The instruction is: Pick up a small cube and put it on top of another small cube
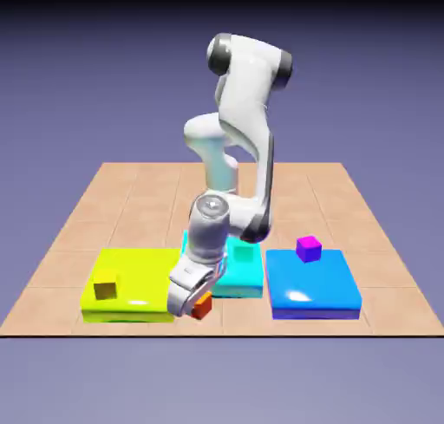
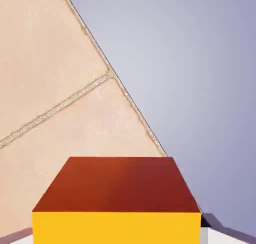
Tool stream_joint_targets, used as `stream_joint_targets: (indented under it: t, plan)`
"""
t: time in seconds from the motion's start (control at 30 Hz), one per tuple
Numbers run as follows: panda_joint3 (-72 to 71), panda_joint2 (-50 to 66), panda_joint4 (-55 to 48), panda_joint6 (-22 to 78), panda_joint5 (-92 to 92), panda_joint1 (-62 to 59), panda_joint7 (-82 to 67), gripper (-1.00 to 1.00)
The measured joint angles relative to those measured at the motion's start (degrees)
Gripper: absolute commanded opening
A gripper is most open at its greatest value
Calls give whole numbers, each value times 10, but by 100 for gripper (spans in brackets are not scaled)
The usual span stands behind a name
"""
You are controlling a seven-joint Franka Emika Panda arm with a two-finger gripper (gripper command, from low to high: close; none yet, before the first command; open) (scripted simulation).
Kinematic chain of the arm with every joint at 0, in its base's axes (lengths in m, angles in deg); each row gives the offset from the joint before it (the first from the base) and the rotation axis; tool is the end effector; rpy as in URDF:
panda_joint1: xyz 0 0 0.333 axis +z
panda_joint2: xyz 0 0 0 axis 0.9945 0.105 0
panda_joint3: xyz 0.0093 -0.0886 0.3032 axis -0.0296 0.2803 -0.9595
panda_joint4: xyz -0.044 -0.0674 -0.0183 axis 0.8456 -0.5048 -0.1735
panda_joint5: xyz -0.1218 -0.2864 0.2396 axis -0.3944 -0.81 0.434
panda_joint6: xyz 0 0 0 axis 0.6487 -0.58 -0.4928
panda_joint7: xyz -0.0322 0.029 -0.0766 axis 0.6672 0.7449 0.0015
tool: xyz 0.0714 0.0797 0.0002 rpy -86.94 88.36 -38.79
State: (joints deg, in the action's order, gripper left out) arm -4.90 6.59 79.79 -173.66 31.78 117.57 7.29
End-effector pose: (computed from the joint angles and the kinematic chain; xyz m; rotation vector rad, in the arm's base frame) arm 0.5223 -0.0068 0.1983 2.9992 0.4661 -0.1796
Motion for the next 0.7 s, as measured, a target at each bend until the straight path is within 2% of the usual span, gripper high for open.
stream_joint_targets:
  t: [0.57, 0.63, 0.7]
  plan:
    - [-350, -353, 206, 82, -215, 42, 19, -100]
    - [-364, -367, 214, 85, -224, 43, 20, -100]
    - [-359, -326, 224, 35, -246, 38, 36, -100]
